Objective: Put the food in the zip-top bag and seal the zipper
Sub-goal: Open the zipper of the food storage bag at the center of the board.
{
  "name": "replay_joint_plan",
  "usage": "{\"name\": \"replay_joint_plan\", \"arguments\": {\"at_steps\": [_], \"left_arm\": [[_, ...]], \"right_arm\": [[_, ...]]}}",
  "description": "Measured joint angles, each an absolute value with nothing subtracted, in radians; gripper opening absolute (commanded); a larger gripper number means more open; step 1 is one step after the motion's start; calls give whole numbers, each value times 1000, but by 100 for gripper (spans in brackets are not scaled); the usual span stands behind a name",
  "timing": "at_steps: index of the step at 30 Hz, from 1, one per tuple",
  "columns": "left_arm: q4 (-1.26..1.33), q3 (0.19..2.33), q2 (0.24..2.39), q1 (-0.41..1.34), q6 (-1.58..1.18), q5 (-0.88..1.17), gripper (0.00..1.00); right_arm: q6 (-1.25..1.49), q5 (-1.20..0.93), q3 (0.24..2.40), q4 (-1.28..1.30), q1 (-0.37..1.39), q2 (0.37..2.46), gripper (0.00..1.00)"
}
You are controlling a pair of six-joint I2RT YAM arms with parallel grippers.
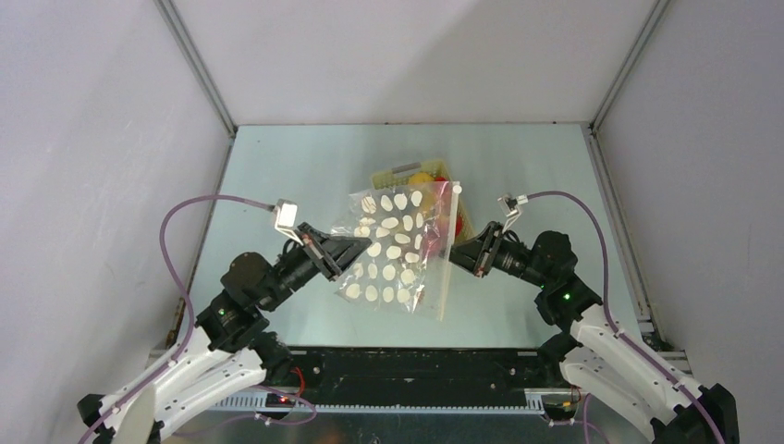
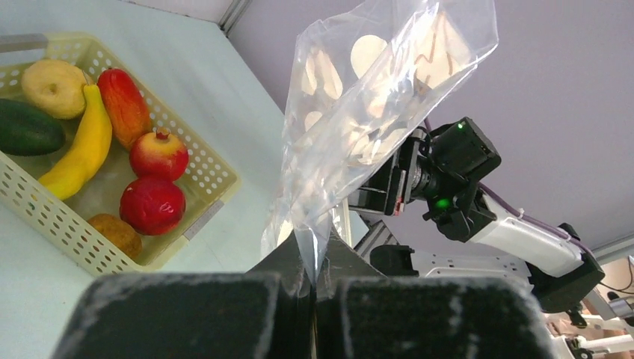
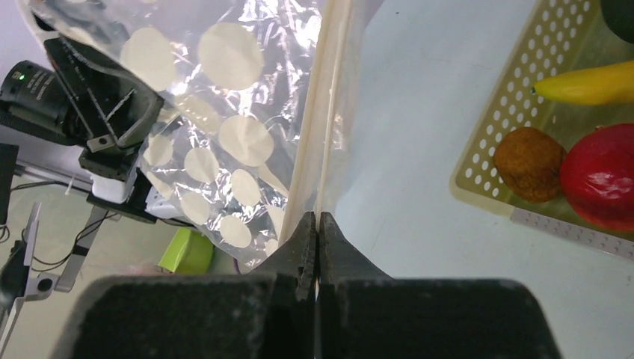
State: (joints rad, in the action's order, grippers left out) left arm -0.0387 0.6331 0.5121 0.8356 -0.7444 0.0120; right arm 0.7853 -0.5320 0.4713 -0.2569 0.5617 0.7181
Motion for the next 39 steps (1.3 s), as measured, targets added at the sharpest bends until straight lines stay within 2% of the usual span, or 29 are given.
{"name": "replay_joint_plan", "arguments": {"at_steps": [2,3,5,6,17,24,27,32,36,39], "left_arm": [[-39,630,503,836,-744,9,35],[-45,630,499,836,-746,3,68],[-73,630,488,836,-748,-22,96],[-97,631,483,836,-751,-43,99],[-648,761,393,836,-829,-485,100],[-875,854,359,836,-882,-634,100],[-881,853,345,836,-876,-618,100],[-706,793,354,836,-806,-420,100],[-542,766,467,836,-765,-205,100],[-501,802,591,836,-743,-116,100]], "right_arm": [[786,-521,471,-254,566,727,0],[785,-513,471,-252,570,731,0],[781,-501,472,-244,588,735,0],[775,-487,474,-231,604,736,0],[703,-181,693,37,841,897,0],[727,-12,793,196,892,1040,0],[741,19,824,238,910,1072,0],[754,30,884,245,948,1109,0],[760,27,925,226,991,1142,0],[760,26,954,217,1020,1169,0]]}}
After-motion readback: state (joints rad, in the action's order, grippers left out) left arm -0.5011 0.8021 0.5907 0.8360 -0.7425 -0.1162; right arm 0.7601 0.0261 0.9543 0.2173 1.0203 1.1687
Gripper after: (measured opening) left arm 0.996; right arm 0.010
